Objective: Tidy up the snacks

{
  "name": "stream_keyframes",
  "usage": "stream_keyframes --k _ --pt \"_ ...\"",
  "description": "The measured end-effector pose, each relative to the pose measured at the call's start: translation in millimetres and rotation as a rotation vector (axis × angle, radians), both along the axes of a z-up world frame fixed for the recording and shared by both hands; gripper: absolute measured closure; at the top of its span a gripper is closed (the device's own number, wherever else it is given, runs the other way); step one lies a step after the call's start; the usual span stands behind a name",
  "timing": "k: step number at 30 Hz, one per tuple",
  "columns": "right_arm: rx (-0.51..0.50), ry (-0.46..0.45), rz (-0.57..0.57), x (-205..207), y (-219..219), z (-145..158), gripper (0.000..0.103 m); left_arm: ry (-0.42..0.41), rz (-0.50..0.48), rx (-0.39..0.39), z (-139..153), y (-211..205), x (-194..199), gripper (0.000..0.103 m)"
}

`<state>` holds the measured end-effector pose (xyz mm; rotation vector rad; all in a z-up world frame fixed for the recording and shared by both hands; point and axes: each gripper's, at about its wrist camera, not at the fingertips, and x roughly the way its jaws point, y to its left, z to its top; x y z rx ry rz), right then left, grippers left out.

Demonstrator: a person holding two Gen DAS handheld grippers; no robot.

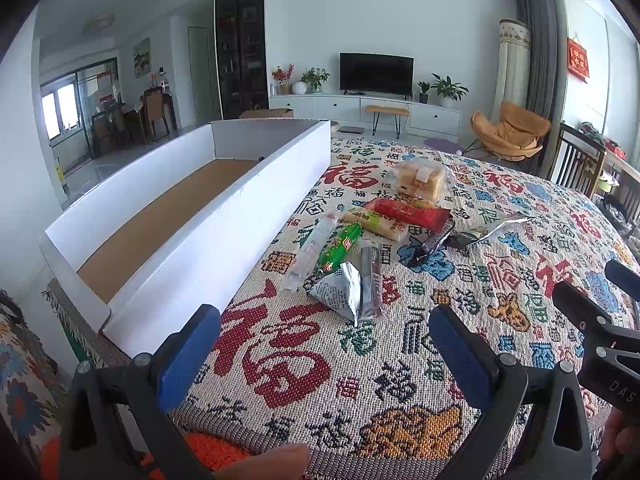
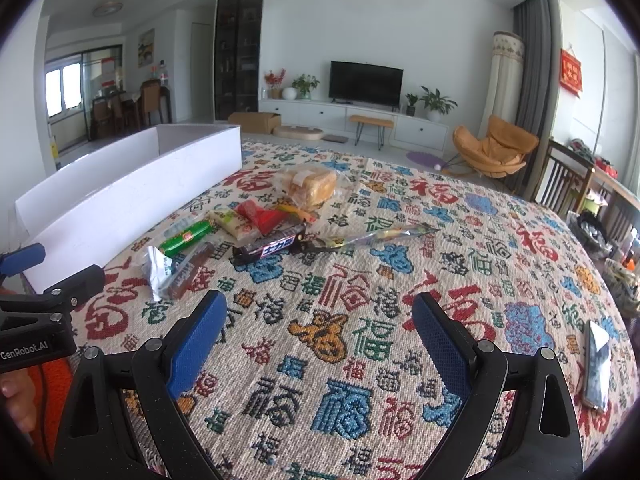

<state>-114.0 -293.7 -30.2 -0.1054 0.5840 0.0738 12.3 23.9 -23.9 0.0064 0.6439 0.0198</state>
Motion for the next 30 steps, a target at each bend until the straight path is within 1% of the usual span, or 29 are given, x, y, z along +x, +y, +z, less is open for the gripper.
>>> stream_keyframes --k 18,30 --pt "0.001 0.003 0.0 -0.5 0.0 -0.8 0.007 0.002 0.001 -0.002 0.8 1.2 0.9 0.0" --pt "0.013 0.025 -0.001 0.6 -2.2 -4.3 0.007 0.003 0.001 -0.005 -0.8 1.4 0.1 0.0"
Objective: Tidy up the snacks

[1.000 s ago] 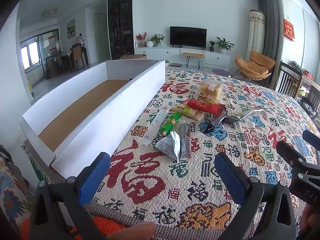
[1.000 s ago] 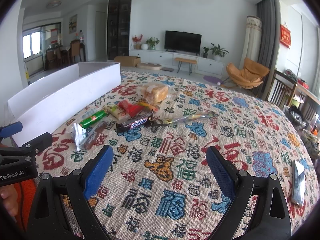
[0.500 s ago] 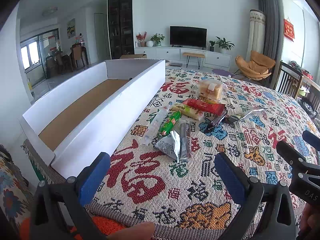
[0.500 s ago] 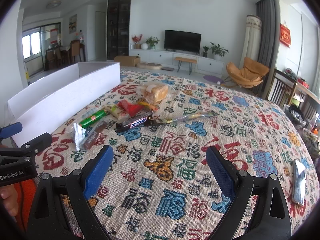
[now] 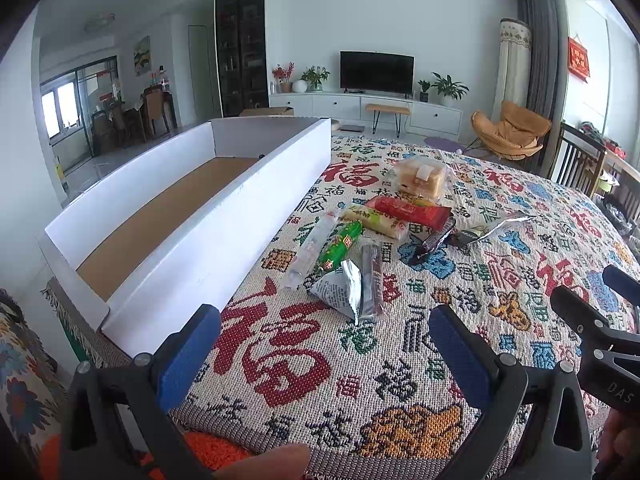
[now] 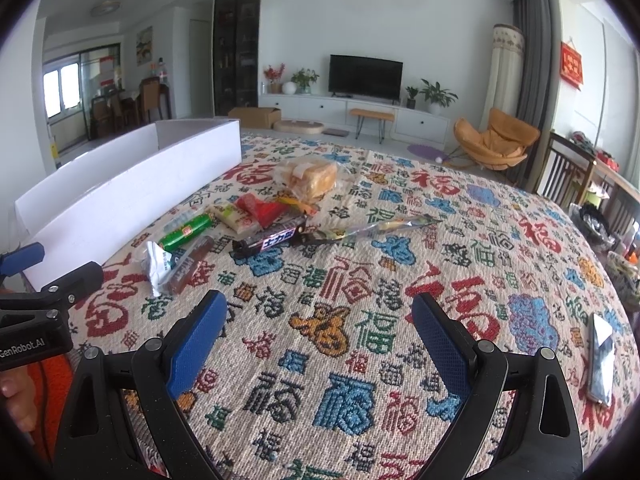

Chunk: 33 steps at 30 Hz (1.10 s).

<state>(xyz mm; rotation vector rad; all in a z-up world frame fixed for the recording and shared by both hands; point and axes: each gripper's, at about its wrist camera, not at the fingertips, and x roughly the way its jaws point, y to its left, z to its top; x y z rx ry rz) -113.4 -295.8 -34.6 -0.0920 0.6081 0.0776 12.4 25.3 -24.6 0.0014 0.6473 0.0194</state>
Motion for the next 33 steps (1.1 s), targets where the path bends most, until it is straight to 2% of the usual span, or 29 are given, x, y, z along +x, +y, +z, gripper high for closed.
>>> stream_keyframes --k 33 --pt "0.003 0.015 0.003 0.4 1.5 -2.1 0.007 0.002 0.001 -0.004 0.0 1.6 1.1 0.0"
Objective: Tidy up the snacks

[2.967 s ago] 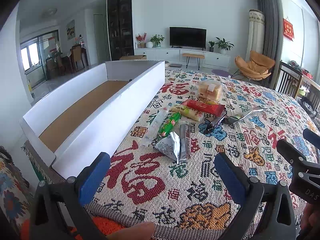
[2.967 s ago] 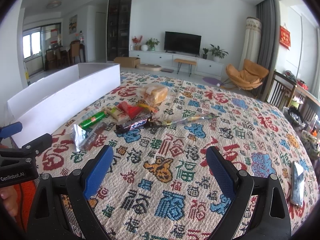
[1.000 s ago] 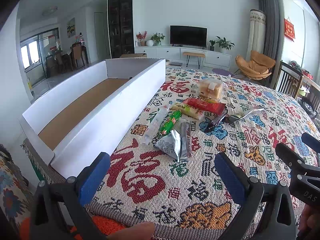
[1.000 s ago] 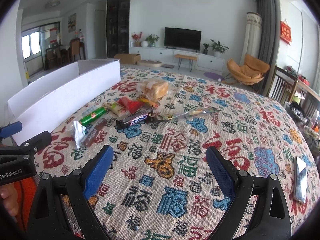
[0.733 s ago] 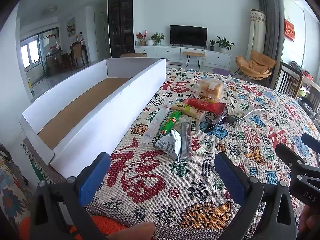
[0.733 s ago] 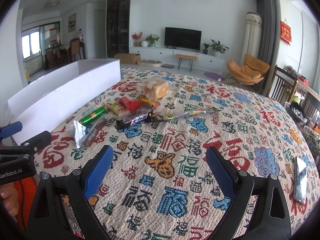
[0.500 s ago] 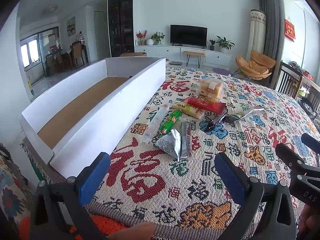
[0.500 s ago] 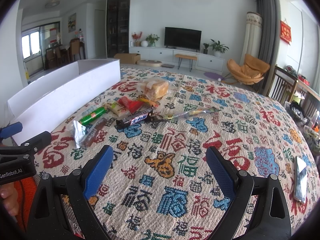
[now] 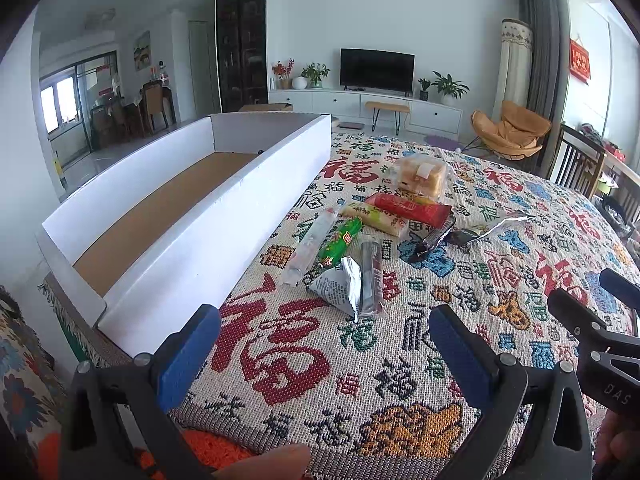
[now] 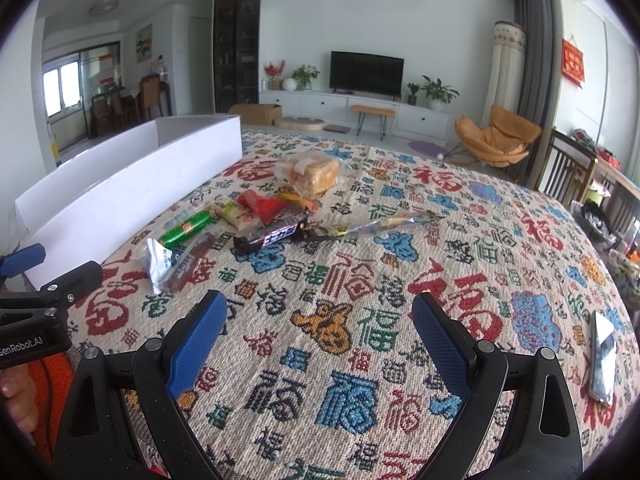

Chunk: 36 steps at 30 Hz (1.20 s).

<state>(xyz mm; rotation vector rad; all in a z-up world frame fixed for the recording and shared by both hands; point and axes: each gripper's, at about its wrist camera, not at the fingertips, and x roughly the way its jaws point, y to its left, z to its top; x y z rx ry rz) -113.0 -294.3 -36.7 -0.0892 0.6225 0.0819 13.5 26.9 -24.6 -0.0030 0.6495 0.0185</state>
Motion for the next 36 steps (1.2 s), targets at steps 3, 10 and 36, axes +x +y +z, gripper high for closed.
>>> stream_keyframes --k 3,10,36 --pt "0.002 0.005 -0.001 1.2 -0.3 0.0 0.007 0.001 0.0 -0.001 -0.5 -0.1 -0.2 0.0" --pt "0.001 0.004 -0.001 1.3 -0.1 -0.1 0.007 0.001 0.001 -0.003 -0.7 0.2 -0.5 0.0" --pt "0.017 0.032 -0.006 6.5 -7.1 -3.7 0.007 0.017 0.003 -0.019 -9.3 -10.1 -15.7 0.0"
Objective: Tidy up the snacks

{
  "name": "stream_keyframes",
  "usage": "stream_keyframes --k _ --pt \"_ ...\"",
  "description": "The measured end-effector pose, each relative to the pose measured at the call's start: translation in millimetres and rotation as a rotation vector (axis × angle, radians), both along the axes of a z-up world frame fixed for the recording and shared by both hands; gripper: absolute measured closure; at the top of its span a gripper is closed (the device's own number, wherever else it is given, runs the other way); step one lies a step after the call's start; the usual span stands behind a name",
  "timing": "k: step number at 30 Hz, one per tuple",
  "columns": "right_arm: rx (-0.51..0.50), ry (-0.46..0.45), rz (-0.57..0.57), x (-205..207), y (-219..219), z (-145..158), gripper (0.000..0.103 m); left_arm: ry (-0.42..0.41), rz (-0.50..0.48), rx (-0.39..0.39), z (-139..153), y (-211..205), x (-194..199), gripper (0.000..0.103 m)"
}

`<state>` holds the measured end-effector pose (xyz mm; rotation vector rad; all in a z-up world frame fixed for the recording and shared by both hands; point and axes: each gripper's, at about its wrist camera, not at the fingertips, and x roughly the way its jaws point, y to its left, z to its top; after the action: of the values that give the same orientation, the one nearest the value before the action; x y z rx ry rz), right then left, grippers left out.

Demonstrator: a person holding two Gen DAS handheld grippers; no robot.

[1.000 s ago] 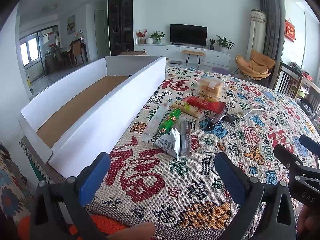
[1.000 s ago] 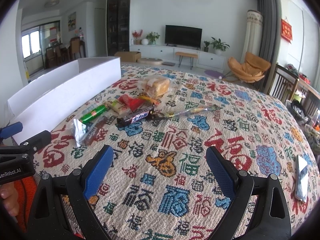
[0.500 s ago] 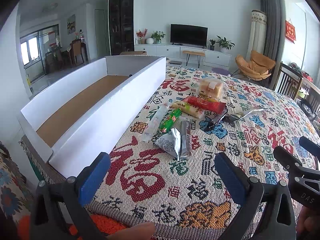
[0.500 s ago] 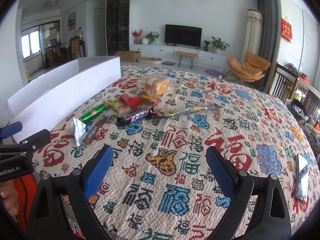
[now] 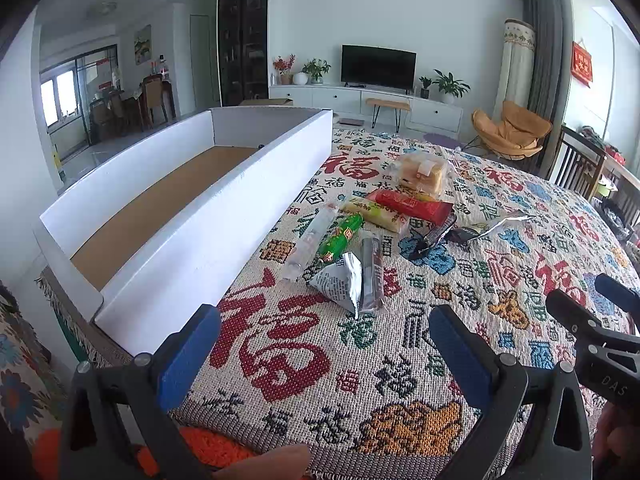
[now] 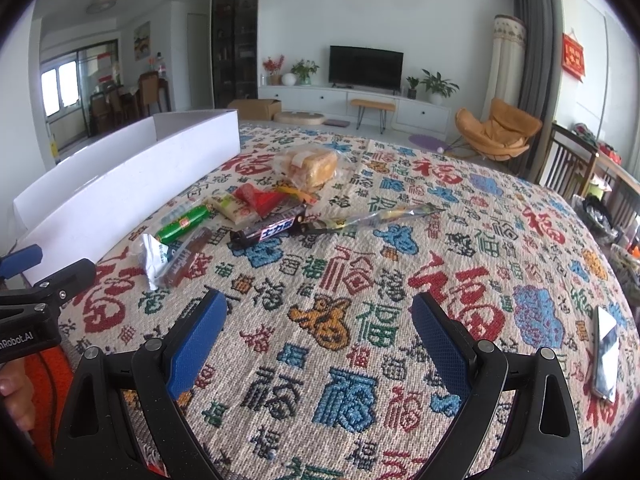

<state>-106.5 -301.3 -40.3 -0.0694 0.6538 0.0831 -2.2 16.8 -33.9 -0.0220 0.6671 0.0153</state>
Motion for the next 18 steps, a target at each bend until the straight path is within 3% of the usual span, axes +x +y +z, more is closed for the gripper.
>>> stream_keyframes --k 9,18 --pt "0.028 0.244 -0.172 39.9 -68.2 -45.5 0.007 0.018 0.001 -0.015 -3.5 -13.9 -14.9 0.0" --pt "-0.062 0.25 -0.132 56.8 -68.6 -57.8 0.007 0.076 -0.007 -0.042 -14.5 -46.3 -37.5 0.0"
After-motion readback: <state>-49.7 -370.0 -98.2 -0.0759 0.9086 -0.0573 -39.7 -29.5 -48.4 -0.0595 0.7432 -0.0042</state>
